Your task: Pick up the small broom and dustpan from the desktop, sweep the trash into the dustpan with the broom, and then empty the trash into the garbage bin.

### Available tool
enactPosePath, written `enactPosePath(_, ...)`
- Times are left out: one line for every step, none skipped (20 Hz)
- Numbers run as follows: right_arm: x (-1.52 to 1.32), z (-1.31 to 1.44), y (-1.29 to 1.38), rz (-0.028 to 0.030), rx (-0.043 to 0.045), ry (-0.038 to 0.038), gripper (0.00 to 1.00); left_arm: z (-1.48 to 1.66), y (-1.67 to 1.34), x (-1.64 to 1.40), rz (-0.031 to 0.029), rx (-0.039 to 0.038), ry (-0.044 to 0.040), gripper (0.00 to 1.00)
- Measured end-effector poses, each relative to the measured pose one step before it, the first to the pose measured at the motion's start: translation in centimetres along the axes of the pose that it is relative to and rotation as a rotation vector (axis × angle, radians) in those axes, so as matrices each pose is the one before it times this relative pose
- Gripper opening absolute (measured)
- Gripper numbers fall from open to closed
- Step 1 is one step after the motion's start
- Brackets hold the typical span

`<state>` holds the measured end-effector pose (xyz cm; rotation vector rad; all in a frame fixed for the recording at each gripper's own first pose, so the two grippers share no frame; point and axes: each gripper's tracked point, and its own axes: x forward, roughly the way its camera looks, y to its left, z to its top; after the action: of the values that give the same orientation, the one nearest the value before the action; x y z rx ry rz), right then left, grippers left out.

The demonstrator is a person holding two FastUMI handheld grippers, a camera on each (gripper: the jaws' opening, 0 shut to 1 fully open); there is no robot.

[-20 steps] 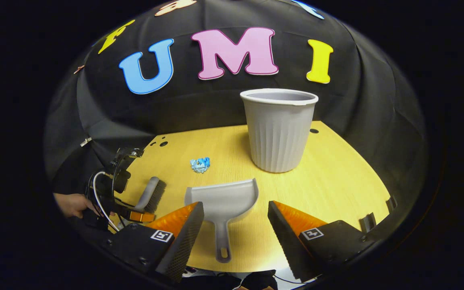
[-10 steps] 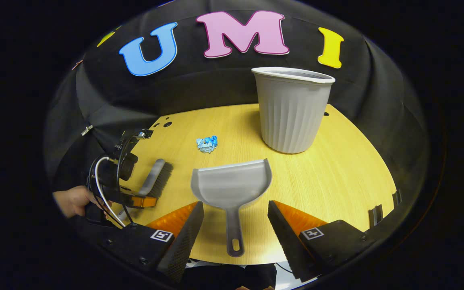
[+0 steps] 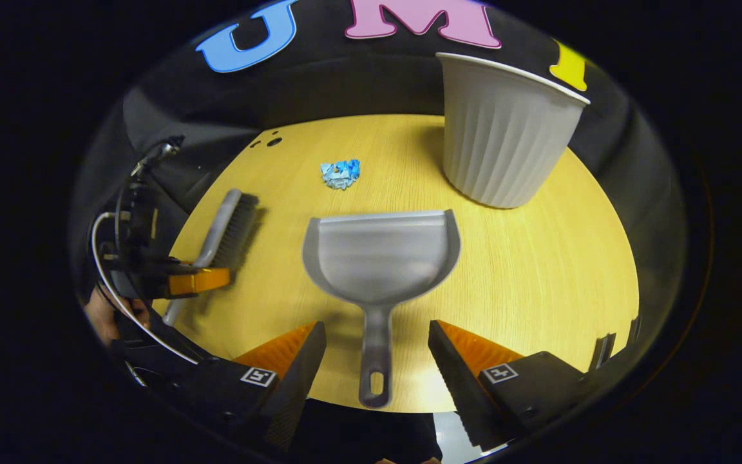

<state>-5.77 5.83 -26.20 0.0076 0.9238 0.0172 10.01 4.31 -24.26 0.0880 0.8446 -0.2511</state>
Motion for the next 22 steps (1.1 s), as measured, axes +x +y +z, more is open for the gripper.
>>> enactPosePath(0.76,-0.246,-0.106,0.00502,0.0095,0.02358,0.99,0.95,0.083,-0.593,-0.00149,-0.00823,-0.02315,0.25)
enactPosePath(0.737,-0.184,-0.213,-0.001,0.00789,0.02121,0.99,0.976,0.259,-0.588,0.00783,-0.002,-0.01626,0.25)
enactPosePath(0.971,-0.224,-0.079,0.00015,0.00126,0.02179,0.99,0.905,0.378,-0.515,0.01414,0.00063,-0.01642,0.25)
enactPosePath(0.969,-0.215,-0.295,-0.00876,-0.00747,0.02174,0.99,0.998,0.329,-0.431,0.01303,0.0022,-0.01468,0.24)
enactPosePath(0.872,-0.211,-0.207,-0.00831,-0.01293,0.01987,1.0,0.894,0.201,-0.297,0.00968,0.00538,-0.01184,0.25)
enactPosePath(0.762,-0.189,-0.006,-0.0046,-0.01276,0.01874,0.99,0.776,0.237,-0.195,0.00997,0.0069,-0.00666,0.25)
enactPosePath(0.712,-0.238,0.087,-0.00133,-0.01346,0.01829,0.99,0.698,0.179,-0.061,0.01003,0.00791,-0.00538,0.28)
enactPosePath(0.636,-0.196,0.203,-0.0007,-0.01071,0.01786,0.99,0.693,0.161,0.054,0.00909,0.0086,-0.00159,0.25)
enactPosePath(0.687,-0.105,0.091,-0.00279,-0.00748,0.01417,0.99,0.54,0.198,0.116,0.01001,0.01135,0.00202,0.28)
enactPosePath(0.573,0.007,-0.028,-0.006,-0.00548,0.01135,1.0,0.574,0.179,0.249,0.01023,0.01151,0.00253,0.25)
enactPosePath(0.451,-0.053,0.062,-0.00217,-0.00379,0.00981,0.99,0.58,0.014,0.299,0.00519,0.00651,0.00407,0.24)
enactPosePath(0.479,0.117,0.195,0.00421,-0.01174,0.0058,0.99,0.558,-0.16,0.326,-0.00211,0.00084,0.00642,0.28)
enactPosePath(0.104,0.366,-0.479,-0.01918,-0.02016,-0.01301,0.98,0.449,-0.212,0.49,-0.00157,0.00009,0.00809,0.25)
enactPosePath(0.067,0.266,-0.154,-0.00678,-0.01728,-0.00176,0.9,0.566,-0.11,0.396,-0.00045,0.00319,0.00449,0.24)
enactPosePath(-0.028,0.035,-0.266,-0.00902,-0.00635,0.00511,0.89,0.557,-0.004,0.445,0.0046,0.00745,0.00231,0.25)
enactPosePath(0.014,0.135,-0.144,-0.0057,-0.00149,-0.00325,0.85,0.479,-0.103,0.582,0.0055,0.01204,0.00422,0.24)
enactPosePath(-0.031,-0.023,-0.439,-0.0134,-0.0021,0.00851,0.77,0.46,-0.156,0.538,0.0013,0.01341,0.00757,0.24)
enactPosePath(0.081,0.202,-0.119,0.00051,0.00634,-0.00124,0.71,0.489,-0.217,0.724,-0.003,0.01251,0.00973,0.24)
enactPosePath(0.086,0.125,-0.134,0.00134,-0.00468,0.00495,0.7,0.405,-0.224,0.87,-0.00488,0.01697,0.01392,0.24)
enactPosePath(0.406,0.302,-0.297,0.0051,-0.00595,-0.00133,0.6,0.249,0.017,1.021,0.01053,0.02488,0.02506,0.24)
enactPosePath(-0.383,0.04,0.009,0.01953,0.00252,0.00937,0.32,0.236,-0.008,1.134,0.0065,0.02698,0.02049,0.24)
enactPosePath(0.377,-0.107,0.015,0.0254,-0.00094,0.00782,0.39,0.409,-0.191,0.899,-0.00635,0.02347,0.01112,0.24)
